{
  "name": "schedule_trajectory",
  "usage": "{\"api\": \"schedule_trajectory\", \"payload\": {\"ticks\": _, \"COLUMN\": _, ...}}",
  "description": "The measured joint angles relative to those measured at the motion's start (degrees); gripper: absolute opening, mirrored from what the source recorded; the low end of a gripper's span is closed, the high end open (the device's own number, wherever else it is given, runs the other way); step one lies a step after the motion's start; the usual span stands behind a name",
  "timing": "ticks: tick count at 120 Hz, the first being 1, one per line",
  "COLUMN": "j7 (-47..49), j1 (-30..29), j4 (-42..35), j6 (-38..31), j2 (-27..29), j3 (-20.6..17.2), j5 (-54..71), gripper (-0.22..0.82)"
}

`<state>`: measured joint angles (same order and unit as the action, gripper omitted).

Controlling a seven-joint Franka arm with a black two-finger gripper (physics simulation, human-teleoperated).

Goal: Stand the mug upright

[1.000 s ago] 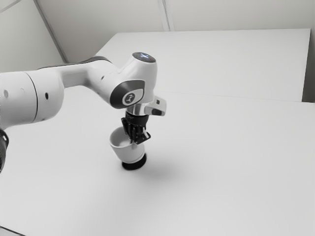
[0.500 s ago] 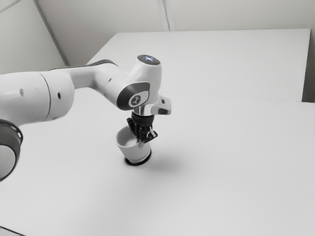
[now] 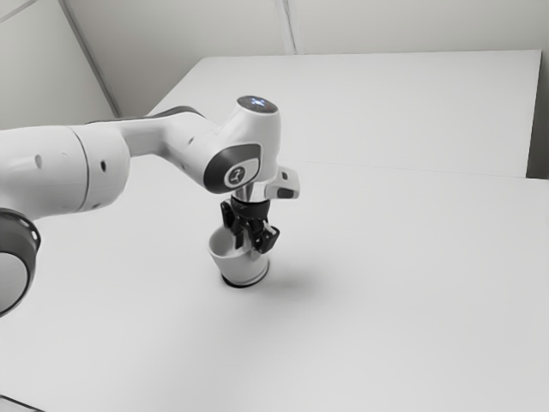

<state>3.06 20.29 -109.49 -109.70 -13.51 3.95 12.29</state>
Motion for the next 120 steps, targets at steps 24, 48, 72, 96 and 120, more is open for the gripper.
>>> {"api": "schedule_trajectory", "payload": {"ticks": 24, "j7": 0.12, "j1": -1.3, "j4": 0.35, "j6": 0.11, "j2": 3.42, "j3": 0.04, "j5": -2.24, "gripper": 0.38}}
{"api": "schedule_trajectory", "payload": {"ticks": 48, "j7": -0.66, "j1": -6.94, "j4": 7.28, "j6": 0.22, "j2": 3.95, "j3": -0.17, "j5": -9.34, "gripper": 0.5}}
{"api": "schedule_trajectory", "payload": {"ticks": 72, "j7": -4.95, "j1": -9.57, "j4": 15.99, "j6": 3.83, "j2": 3.87, "j3": 0.24, "j5": -11.53, "gripper": 0.55}}
{"api": "schedule_trajectory", "payload": {"ticks": 96, "j7": -9.56, "j1": -14.94, "j4": 24.13, "j6": 9.84, "j2": 4.14, "j3": -2.6, "j5": -11.72, "gripper": 0.57}}
{"api": "schedule_trajectory", "payload": {"ticks": 120, "j7": -13.03, "j1": -18.38, "j4": 23.27, "j6": 12.9, "j2": 9.32, "j3": -4.13, "j5": -11.57, "gripper": 0.58}}
